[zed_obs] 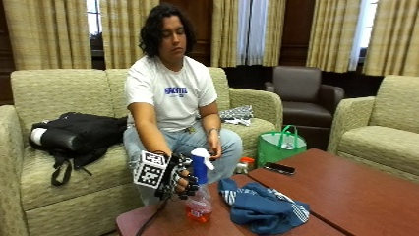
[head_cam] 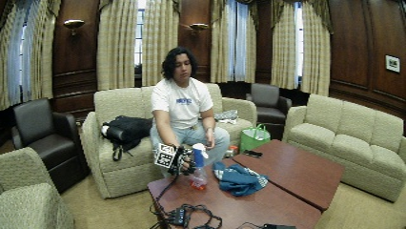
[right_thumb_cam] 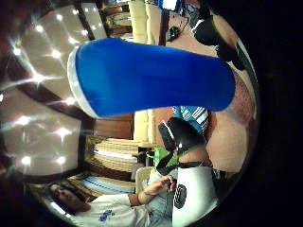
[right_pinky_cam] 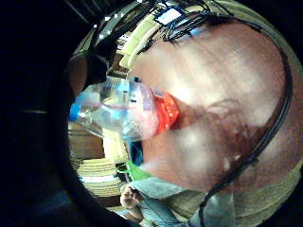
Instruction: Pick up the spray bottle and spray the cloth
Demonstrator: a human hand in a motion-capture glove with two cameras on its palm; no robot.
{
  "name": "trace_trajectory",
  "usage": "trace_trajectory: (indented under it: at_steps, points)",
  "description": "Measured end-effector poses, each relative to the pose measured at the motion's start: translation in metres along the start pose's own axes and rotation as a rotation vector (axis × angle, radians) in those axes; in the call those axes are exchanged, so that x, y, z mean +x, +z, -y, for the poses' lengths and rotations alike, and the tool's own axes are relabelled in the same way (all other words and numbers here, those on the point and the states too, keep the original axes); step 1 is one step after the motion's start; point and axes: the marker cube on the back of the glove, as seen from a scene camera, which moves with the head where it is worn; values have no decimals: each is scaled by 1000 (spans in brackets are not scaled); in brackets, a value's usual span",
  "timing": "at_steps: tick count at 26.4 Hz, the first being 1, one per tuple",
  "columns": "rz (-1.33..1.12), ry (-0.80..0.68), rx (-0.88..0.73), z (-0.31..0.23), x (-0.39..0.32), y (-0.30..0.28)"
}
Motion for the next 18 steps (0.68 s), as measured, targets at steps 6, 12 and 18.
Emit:
trace_trajectory:
  at_steps: [6, 12, 18]
  points:
    - [76, 15, -24, 21, -4, 27]
    - [85, 19, 31, 34, -6, 35]
    - [37, 0, 41, 48, -9, 40]
